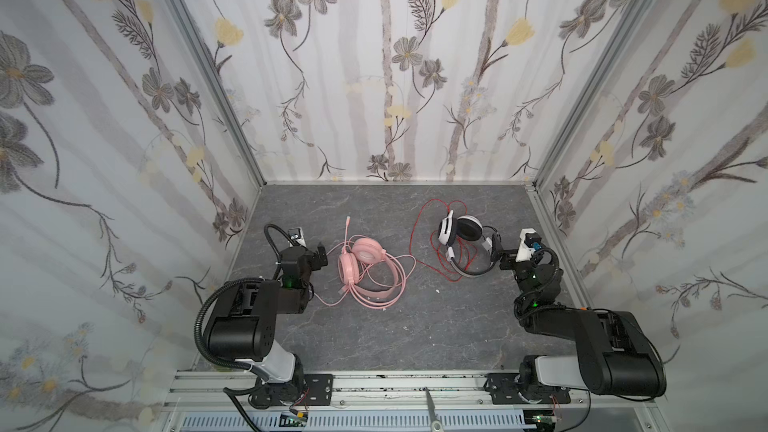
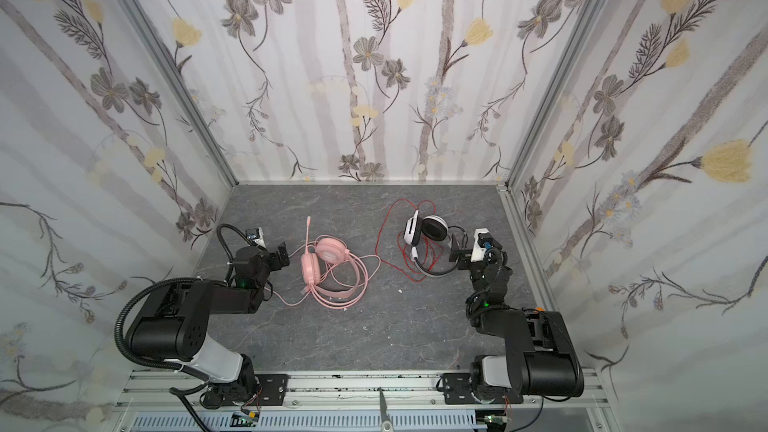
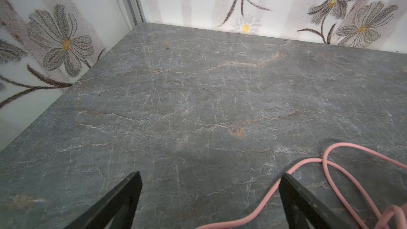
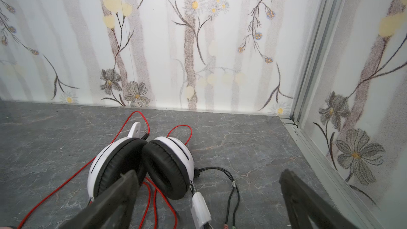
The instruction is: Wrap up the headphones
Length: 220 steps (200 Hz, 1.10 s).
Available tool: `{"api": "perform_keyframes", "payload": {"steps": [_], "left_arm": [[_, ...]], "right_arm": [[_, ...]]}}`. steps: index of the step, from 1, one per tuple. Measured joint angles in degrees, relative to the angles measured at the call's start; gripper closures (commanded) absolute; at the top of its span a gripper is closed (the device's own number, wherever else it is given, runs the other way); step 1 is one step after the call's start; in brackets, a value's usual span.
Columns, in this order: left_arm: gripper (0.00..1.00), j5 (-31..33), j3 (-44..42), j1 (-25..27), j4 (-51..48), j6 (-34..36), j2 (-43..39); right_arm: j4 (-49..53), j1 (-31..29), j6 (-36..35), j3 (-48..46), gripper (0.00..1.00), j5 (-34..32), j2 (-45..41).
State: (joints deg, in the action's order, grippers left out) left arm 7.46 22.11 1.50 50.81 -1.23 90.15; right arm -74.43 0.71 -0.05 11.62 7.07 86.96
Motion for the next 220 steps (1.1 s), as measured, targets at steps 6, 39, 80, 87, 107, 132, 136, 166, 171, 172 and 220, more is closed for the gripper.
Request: {"api": "perform_keyframes", "payload": {"steps": [6, 39, 80, 87, 107, 132, 136, 166, 171, 172, 220], "left_arm": [[0.00, 0.00, 0.00, 0.00, 0.00, 0.00, 0.00], [0.00, 0.00, 0.00, 0.00, 0.00, 0.00, 0.00], [0.00, 0.00, 0.00, 0.00, 0.00, 0.00, 0.00], [0.00, 0.00, 0.00, 0.00, 0.00, 0.00, 0.00], [0.00, 0.00, 0.00, 0.00, 0.00, 0.00, 0.00], [0.00, 0.00, 0.00, 0.00, 0.00, 0.00, 0.00], [0.00, 0.00, 0.00, 0.00, 0.00, 0.00, 0.00], [0.00, 0.00, 0.00, 0.00, 0.00, 0.00, 0.00], [0.00, 0.00, 0.00, 0.00, 0.00, 0.00, 0.00], [0.00, 0.00, 0.00, 0.00, 0.00, 0.00, 0.00], [0.00, 0.00, 0.00, 0.00, 0.00, 0.00, 0.00]], "right_arm": [[0.00, 0.00, 0.00, -0.09, 0.00, -0.02, 0.00], [0.00, 0.00, 0.00, -0.13, 0.00, -0.15, -0.02], [0.00, 0.48, 0.00, 0.02, 0.00, 0.09, 0.00], [0.00, 0.72, 0.02, 0.07, 0.00, 0.13, 0.00], [0.02, 0.98, 0.02, 0.07, 0.00, 0.39, 0.02], [0.02, 1.03, 0.02, 0.07, 0.00, 0.68, 0.02], [0.02, 1.03, 0.02, 0.07, 0.00, 0.66, 0.02], [0.02, 1.03, 0.02, 0.07, 0.00, 0.68, 0.02], [0.02, 1.03, 0.02, 0.07, 0.00, 0.66, 0.02], [0.02, 1.03, 0.02, 0.07, 0.00, 0.68, 0.02], [0.00, 0.85, 0.02, 0.04, 0.00, 0.66, 0.02]]}}
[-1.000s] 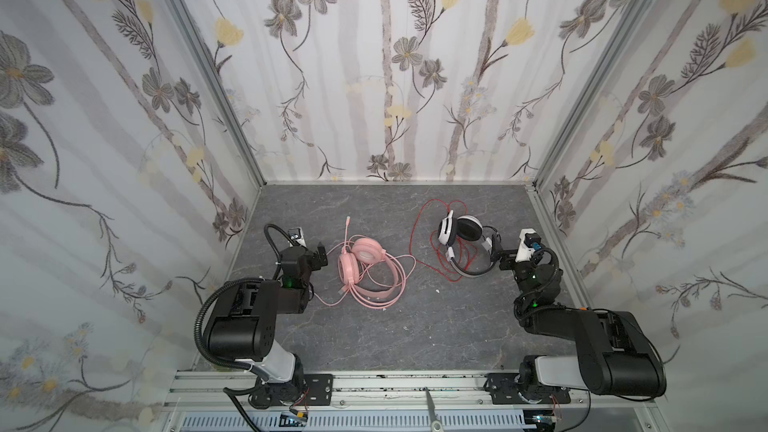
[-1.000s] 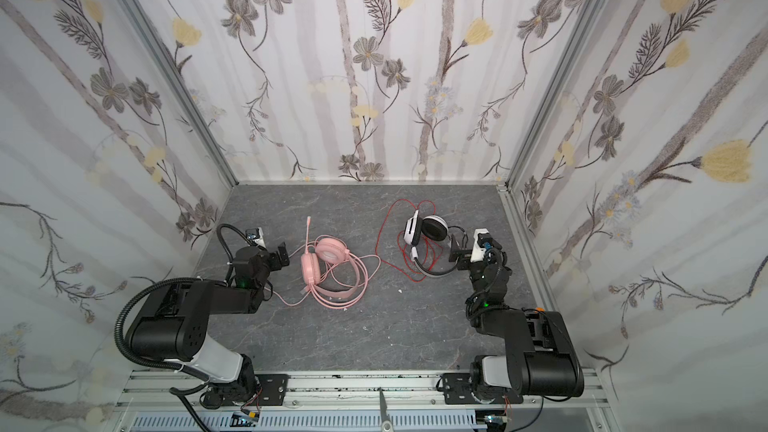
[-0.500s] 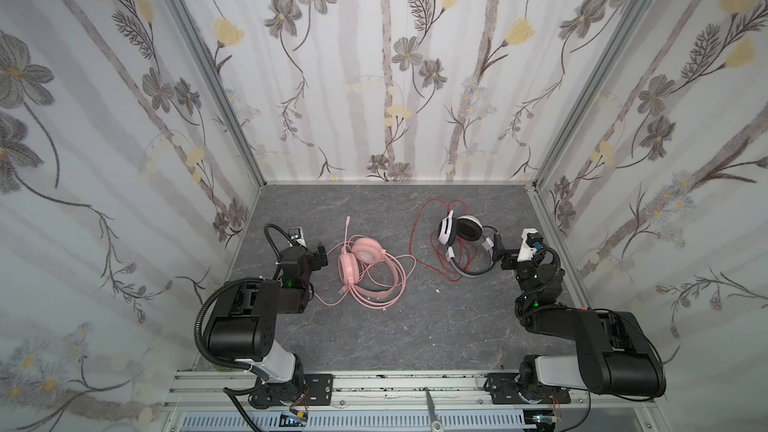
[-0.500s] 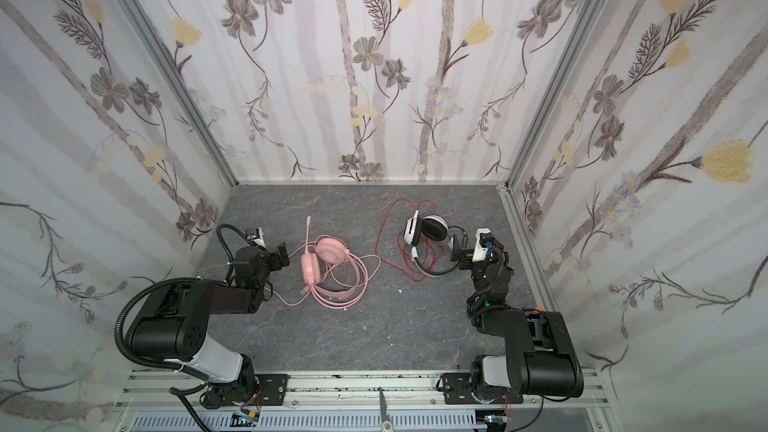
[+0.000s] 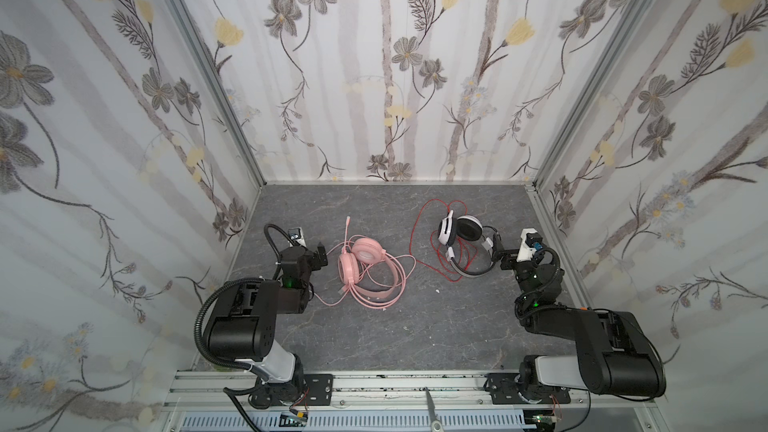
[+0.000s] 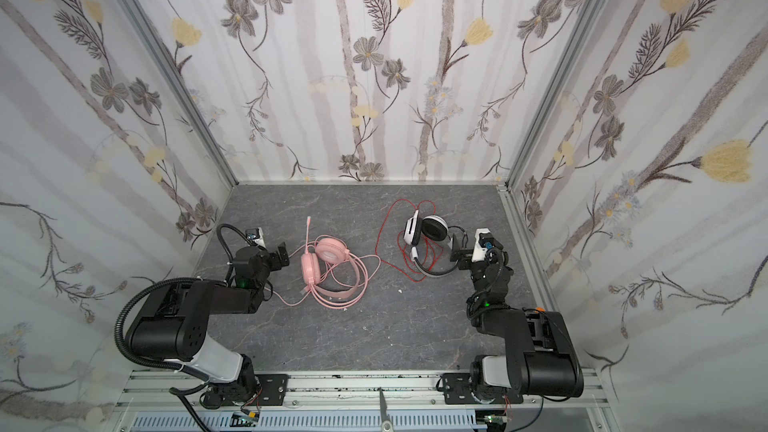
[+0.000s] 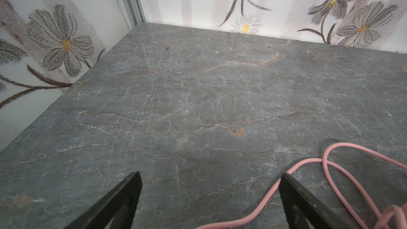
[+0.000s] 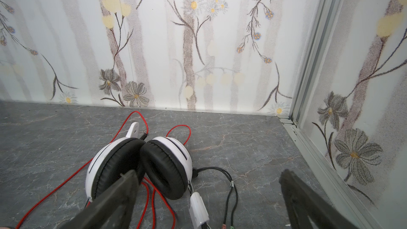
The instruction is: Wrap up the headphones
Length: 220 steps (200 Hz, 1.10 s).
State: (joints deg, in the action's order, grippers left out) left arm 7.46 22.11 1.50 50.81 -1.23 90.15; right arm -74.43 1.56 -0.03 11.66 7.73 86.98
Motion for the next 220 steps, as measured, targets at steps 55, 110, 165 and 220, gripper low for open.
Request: {"api": "perform_keyframes", "payload": {"steps": [55, 110, 165, 220], "left_arm": [[0.00, 0.02, 0.00, 0.00, 0.00, 0.00, 0.00], [0.00, 0.00, 0.00, 0.00, 0.00, 0.00, 0.00], [0.00, 0.00, 0.00, 0.00, 0.00, 0.00, 0.00], [0.00, -0.02, 0.00, -0.02, 0.00, 0.00, 0.00]], "right_arm": [[1.75, -0.61, 0.00, -1.55, 0.00, -0.92, -4.33], [29.83, -2.56, 23.15, 8.83, 0.00, -16.13, -24.81], [52.17, -13.77, 37.92, 14.73, 0.00, -2.78, -19.96], [58.05, -32.70, 29.64, 23.82, 0.01, 2.75, -13.84]]}}
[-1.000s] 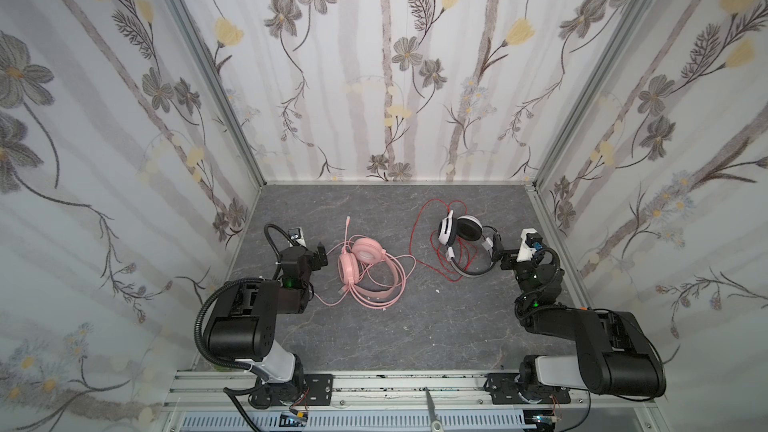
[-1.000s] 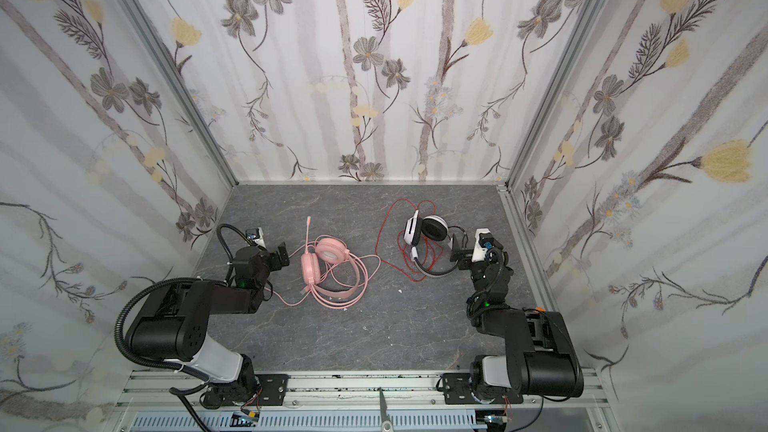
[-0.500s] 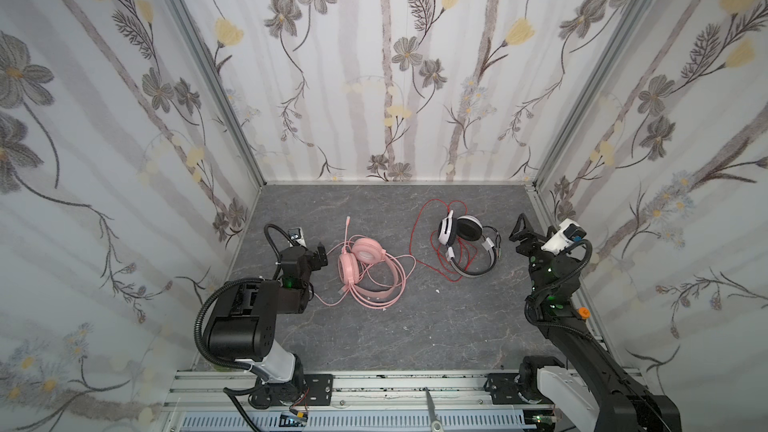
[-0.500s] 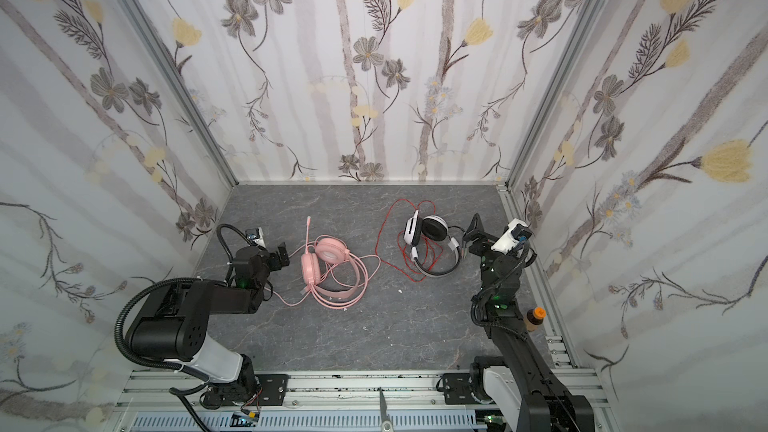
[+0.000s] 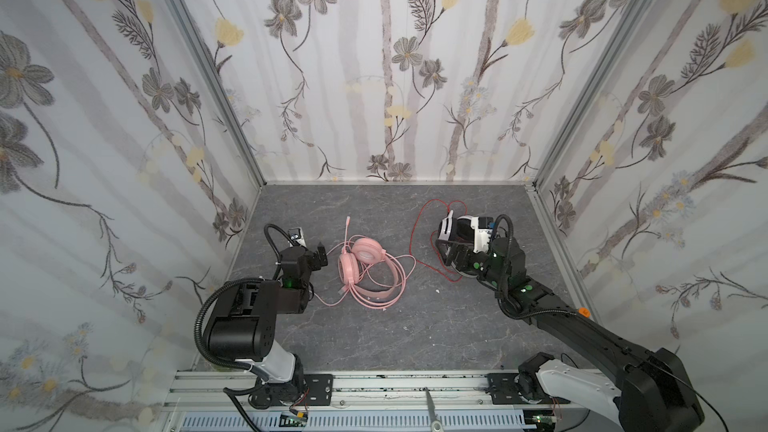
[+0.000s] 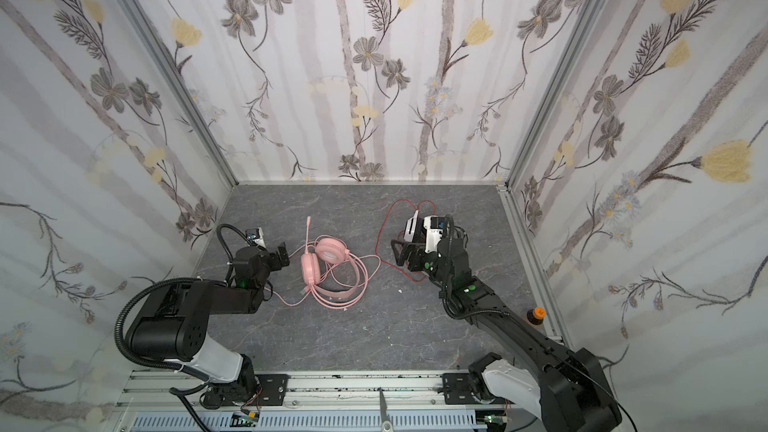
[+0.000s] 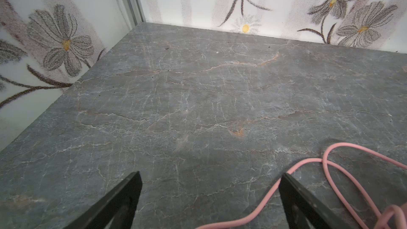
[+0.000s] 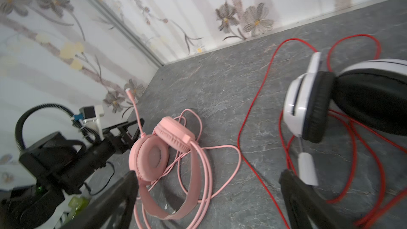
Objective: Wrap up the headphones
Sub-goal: 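Reach the right gripper to the pink headset's ear cup while the left arm rises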
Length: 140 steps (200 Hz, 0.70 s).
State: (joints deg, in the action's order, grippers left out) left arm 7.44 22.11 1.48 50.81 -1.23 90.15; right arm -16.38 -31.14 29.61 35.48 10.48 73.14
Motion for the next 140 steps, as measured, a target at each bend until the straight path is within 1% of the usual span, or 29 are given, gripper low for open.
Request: {"api": "perform_keyframes", "payload": {"steps": [20, 34, 49, 70, 78, 103, 125, 140], "left_arm": [[0.00, -0.07, 0.00, -0.07, -0.09, -0.02, -0.24], [0.00, 3.32, 0.24, 1.14, -3.78, -0.04, -4.20], [0.00, 8.46, 4.39, 3.37, -13.44, -0.85, -13.03], [0.00, 13.03, 14.32, 4.33, -29.33, -7.10, -26.88], [0.00, 14.05, 16.68, 4.83, -34.01, -9.40, -31.36], [0.00, 9.88, 19.37, 7.58, -50.60, -15.82, -44.44], [0.00, 2.75, 18.86, 8.09, -65.57, -21.53, -55.39], [0.00, -1.79, 18.88, 8.33, -73.24, -24.68, -60.28]], "right_arm": [[1.75, -3.26, -5.60, 6.27, 0.02, 5.18, 6.45], [4.85, -4.17, -8.61, 12.72, 0.03, 7.96, 11.76], [6.64, -4.83, -11.37, 19.04, 0.06, 11.45, 16.74], [10.36, -5.57, -14.82, 27.63, 0.09, 16.09, 24.65], [12.96, -5.75, -16.02, 31.17, 0.07, 17.20, 27.67], [21.03, -6.84, -20.83, 42.99, 0.08, 17.79, 36.57], [26.93, -8.35, -24.46, 49.13, 0.11, 17.00, 41.94], [30.03, -8.59, -25.94, 52.54, 0.15, 16.28, 45.35]]}}
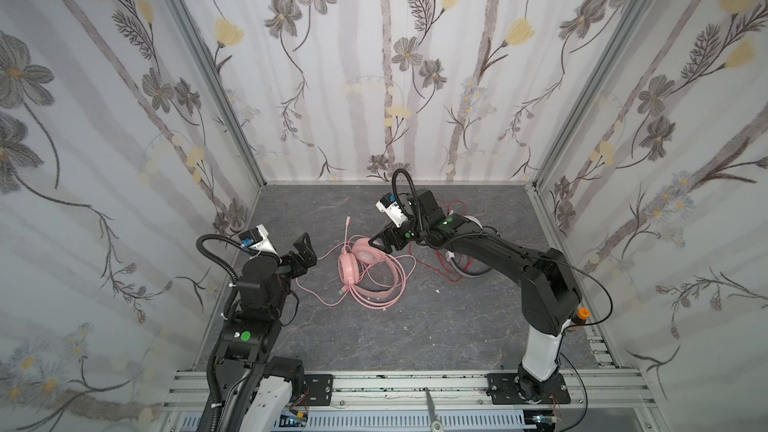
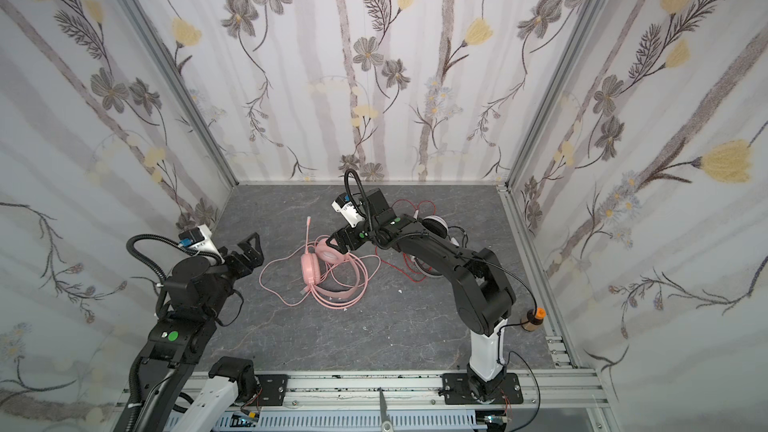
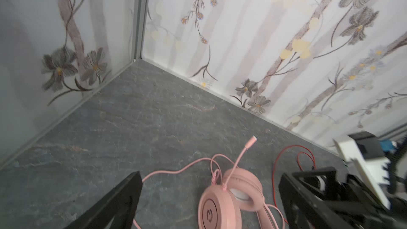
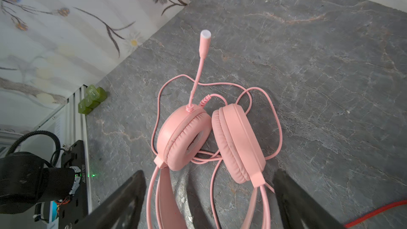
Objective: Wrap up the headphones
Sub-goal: 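Reach the right gripper to the pink headset's ear cup while the left arm rises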
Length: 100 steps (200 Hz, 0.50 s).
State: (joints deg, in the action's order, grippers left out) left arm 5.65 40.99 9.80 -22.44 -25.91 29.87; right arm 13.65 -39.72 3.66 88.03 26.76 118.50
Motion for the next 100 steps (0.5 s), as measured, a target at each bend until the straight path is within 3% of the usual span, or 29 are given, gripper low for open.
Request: {"api": "perform_keyframes", "payload": {"steps": [42, 100], "left_arm": [[0.00, -7.56, 0.76, 1.46, -15.82, -7.43, -6.36], [0.00, -15.65, 0.48, 1.51, -18.25, -8.92, -3.76]], "right_arm": [[6.34, -0.26, -2.89, 7.82, 0.22, -2.19, 8.92], [9.46, -0.85, -4.79, 13.42, 0.23, -2.49, 16.92]]}}
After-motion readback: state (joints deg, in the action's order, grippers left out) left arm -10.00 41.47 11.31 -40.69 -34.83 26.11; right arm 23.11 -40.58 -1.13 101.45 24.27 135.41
